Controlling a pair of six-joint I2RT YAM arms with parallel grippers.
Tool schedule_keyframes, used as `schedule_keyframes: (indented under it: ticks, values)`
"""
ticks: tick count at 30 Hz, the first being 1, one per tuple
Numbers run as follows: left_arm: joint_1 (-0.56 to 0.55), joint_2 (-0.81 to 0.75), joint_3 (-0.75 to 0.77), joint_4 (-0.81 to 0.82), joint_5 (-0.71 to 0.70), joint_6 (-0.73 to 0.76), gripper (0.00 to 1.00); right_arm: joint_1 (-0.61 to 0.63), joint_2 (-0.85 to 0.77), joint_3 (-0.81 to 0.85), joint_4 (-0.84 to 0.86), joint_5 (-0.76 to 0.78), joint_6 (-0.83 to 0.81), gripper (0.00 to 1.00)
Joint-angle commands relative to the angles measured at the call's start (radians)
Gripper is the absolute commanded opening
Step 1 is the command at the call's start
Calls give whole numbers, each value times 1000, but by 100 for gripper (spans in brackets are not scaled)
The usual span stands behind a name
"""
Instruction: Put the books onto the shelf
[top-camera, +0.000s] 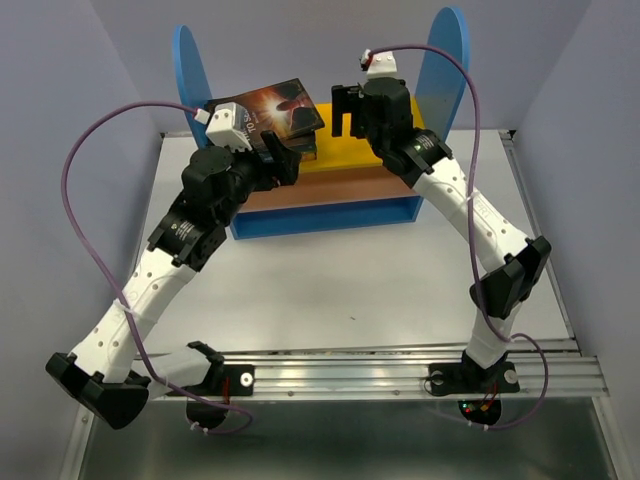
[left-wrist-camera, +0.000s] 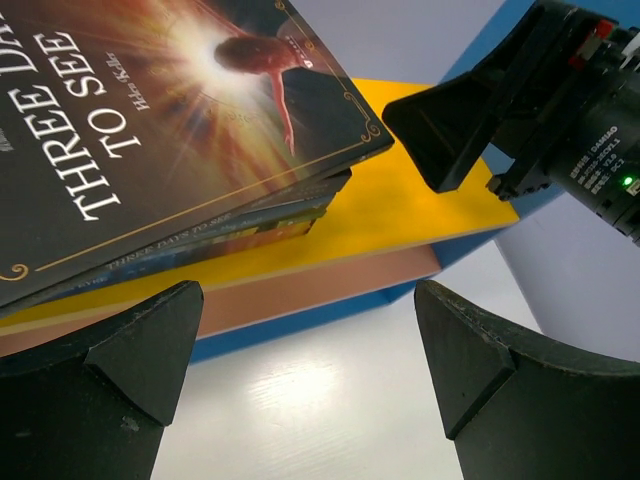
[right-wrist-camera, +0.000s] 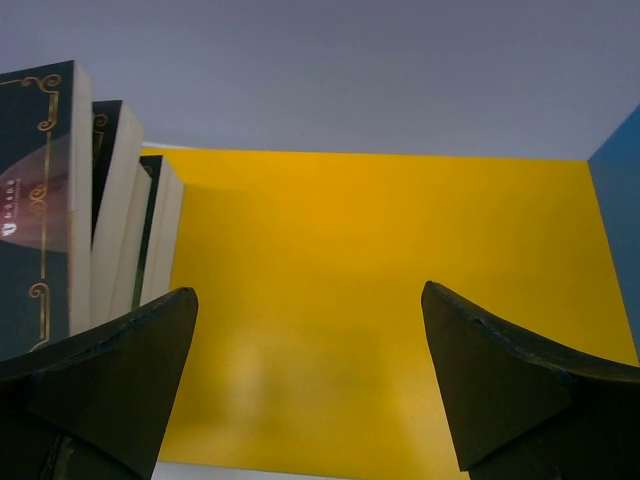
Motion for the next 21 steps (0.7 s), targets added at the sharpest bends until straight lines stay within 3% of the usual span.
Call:
schedule_keyframes:
  ticks: [1, 21]
  values:
    - [-2, -18, 59, 14, -80, 22, 99, 3, 25, 67, 55, -131, -68, 100]
    - [9, -39, 76, -3, -206, 42, 99, 3, 17, 64, 75, -329, -57, 100]
